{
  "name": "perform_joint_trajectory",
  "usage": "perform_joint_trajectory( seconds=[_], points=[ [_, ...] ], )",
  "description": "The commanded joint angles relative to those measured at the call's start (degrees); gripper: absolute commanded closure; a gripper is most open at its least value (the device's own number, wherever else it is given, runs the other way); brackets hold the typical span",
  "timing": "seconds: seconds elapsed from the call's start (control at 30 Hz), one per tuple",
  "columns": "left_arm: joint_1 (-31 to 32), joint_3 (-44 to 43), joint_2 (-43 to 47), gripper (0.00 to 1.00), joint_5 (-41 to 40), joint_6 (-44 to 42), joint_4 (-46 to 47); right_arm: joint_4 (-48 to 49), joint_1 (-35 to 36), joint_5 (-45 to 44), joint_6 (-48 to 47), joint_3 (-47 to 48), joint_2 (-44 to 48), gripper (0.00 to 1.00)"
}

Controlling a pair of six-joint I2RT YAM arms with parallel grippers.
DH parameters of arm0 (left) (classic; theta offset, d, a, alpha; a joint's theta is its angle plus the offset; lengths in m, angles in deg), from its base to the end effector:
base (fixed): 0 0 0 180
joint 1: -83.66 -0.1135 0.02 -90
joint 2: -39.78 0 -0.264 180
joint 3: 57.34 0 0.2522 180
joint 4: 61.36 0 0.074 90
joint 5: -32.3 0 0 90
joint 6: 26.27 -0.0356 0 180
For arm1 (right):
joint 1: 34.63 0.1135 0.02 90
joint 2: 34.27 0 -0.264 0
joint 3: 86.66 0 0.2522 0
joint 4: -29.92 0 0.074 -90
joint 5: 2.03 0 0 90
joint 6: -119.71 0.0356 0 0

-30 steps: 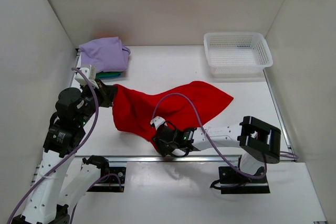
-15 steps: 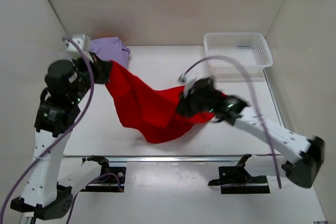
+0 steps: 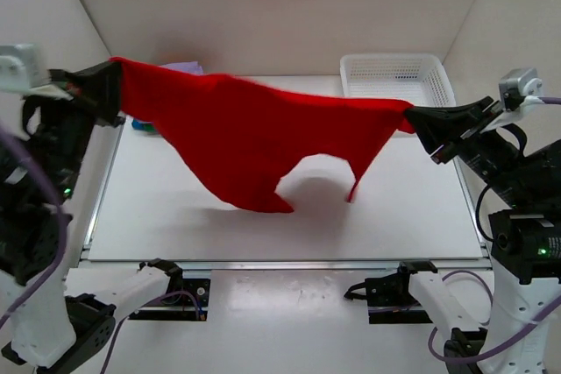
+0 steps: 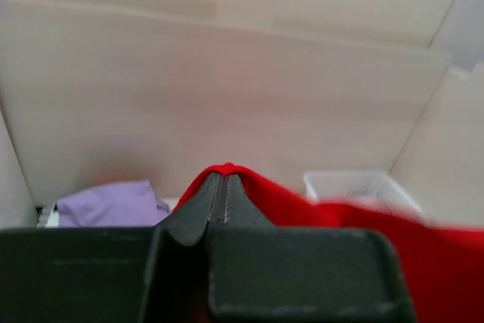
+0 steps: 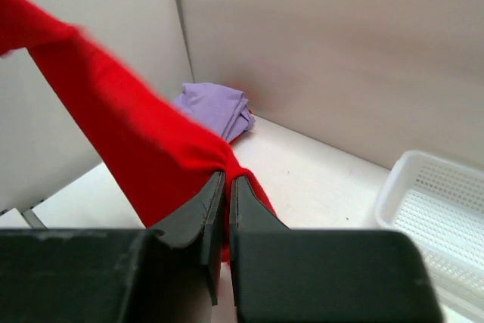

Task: Fold and stack the t-shirts
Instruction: Flatten out the tshirt

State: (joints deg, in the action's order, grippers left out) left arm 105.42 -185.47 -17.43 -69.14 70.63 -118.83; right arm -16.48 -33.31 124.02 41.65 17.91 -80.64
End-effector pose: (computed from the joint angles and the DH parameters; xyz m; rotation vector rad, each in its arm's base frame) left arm 0.0633 -0.0177 0.5991 0.0046 1.3465 -0.2894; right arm 0.0708 0.0226 0.5399 -0.4073 1.3741 0.6191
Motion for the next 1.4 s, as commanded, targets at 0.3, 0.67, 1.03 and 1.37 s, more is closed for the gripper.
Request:
perform_joint_trajectory(
  seconds=[0.3,0.67,1.03,1.37],
  points=[
    [3.0,2.9,-0.9,1.0,-4.2,-2.8,4.0,4.2,-1.1,7.8,2.4,1.8,-11.2,1.0],
    [-15.6,26.7,-10.3,1.0,12.2,-2.2,20.4,12.4,3.0,5.8,-2.8,-6.1,-30.9,1.0],
    [-24.1,-20.6,-31.3,1.0,17.7,8.1,18.7,6.1,-0.8,8.3,-1.8,33.4,-50.2,1.0],
    [-17.1,24.6,-3.2,1.0,17.9,7.0,19.5,2.9,-8.9,17.2,-5.3,4.2,-41.2,1.0]
  ],
)
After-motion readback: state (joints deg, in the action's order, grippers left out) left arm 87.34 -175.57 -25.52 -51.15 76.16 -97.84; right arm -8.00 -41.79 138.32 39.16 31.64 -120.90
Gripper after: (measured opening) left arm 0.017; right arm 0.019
